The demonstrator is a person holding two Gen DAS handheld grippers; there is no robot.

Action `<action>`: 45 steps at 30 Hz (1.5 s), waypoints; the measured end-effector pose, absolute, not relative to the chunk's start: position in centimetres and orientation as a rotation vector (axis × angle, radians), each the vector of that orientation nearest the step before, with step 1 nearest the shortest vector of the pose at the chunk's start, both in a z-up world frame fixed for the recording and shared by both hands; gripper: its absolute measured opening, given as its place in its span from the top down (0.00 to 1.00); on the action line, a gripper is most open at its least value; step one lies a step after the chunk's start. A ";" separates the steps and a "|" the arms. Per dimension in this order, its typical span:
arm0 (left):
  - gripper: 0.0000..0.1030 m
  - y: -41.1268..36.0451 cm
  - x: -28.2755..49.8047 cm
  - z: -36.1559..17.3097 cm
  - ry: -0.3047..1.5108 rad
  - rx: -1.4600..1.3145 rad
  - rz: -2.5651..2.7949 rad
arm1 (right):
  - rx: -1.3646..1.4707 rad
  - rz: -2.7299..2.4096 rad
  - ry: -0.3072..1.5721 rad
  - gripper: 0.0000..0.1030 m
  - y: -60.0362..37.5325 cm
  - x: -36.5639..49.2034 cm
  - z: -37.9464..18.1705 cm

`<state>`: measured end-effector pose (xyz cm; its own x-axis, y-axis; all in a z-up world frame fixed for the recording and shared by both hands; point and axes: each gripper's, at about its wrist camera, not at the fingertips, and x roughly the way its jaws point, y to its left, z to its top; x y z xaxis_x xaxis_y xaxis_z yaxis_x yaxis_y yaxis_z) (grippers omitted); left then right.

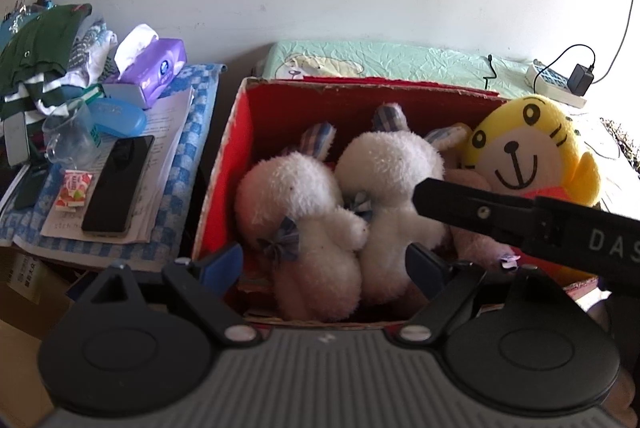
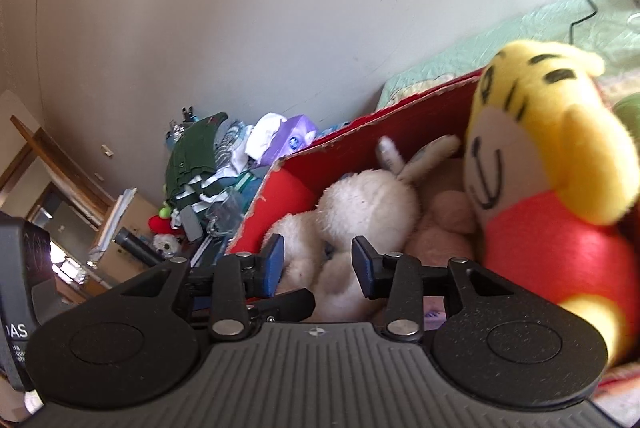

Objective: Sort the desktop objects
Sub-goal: 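Withdraw the right gripper from the box toward the green bean plush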

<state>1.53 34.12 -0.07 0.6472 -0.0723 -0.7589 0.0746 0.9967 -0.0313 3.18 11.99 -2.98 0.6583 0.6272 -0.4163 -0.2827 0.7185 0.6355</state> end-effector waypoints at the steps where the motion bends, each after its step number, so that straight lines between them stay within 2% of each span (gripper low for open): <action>1: 0.15 33.9 1.4 -0.1 0.863 0.009 -0.083 | 0.556 0.535 0.668 0.59 12.0 3.0 -2.9; 29: 0.15 30.9 -1.5 0.9 0.823 0.056 -0.064 | 0.539 0.386 0.591 0.58 9.3 -2.2 -2.4; 36: 0.15 29.1 -2.6 2.2 0.784 0.086 -0.072 | 0.556 0.331 0.511 0.48 7.8 -3.6 -2.1; 45: 0.15 25.8 -2.8 2.8 0.788 0.085 -0.063 | 0.592 0.356 0.509 0.48 4.5 -3.8 -1.9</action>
<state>-2.83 25.82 2.84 0.7036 -0.0252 -0.7102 0.0887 0.9947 0.0527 -3.85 4.54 -1.89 0.8188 0.4554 -0.3495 -0.1726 0.7759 0.6068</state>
